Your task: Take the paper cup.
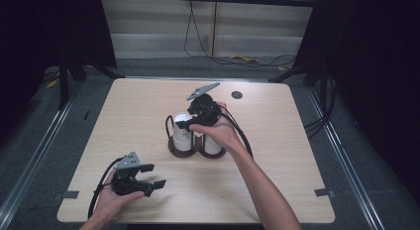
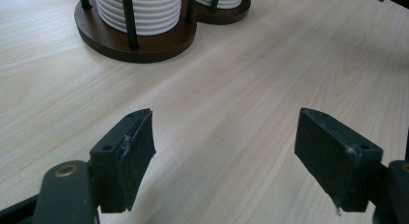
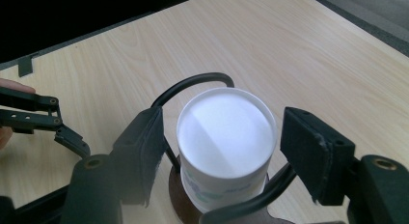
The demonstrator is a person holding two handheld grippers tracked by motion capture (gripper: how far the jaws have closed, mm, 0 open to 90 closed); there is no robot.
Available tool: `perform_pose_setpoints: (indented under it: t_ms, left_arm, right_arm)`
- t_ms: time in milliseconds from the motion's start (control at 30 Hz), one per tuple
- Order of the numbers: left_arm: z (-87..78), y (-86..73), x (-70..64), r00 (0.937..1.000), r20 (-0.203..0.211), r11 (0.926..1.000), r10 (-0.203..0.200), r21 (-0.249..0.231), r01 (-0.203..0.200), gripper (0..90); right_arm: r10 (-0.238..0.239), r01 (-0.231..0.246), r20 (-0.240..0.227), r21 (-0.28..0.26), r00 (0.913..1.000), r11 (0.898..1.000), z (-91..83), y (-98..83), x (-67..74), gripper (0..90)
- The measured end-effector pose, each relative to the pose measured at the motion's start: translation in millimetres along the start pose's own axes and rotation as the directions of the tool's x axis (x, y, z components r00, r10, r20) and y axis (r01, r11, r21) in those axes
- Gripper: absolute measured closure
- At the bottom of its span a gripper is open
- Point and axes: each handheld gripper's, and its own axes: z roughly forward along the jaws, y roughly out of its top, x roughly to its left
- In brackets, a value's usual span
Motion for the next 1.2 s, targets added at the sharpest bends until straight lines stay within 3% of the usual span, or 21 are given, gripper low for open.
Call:
perform_pose_setpoints:
  t_ms: [500, 900, 1200]
  left_arm:
    - [-0.4, 0.1, 0.5, 1.0000, 0.001, 1.0000, 0.000, 0.001, 0.000, 21.8]
    - [-1.1, 0.0, 0.2, 1.0000, 0.001, 1.0000, -0.005, 0.001, 0.005, 21.7]
    - [-0.7, 0.0, 0.4, 1.0000, 0.001, 1.0000, -0.004, 0.002, 0.004, 21.7]
  right_arm:
    - [-0.048, 0.047, 0.002, 0.131, 0.9989, 0.990, 20.7, 8.3, -0.3, 31.9]
    - [-0.050, 0.047, 0.012, 0.183, 0.9987, 0.982, 28.1, 17.2, 2.1, 34.8]
    - [-0.068, 0.061, 0.023, 0.240, 0.9974, 0.969, 30.9, 21.6, 4.8, 31.9]
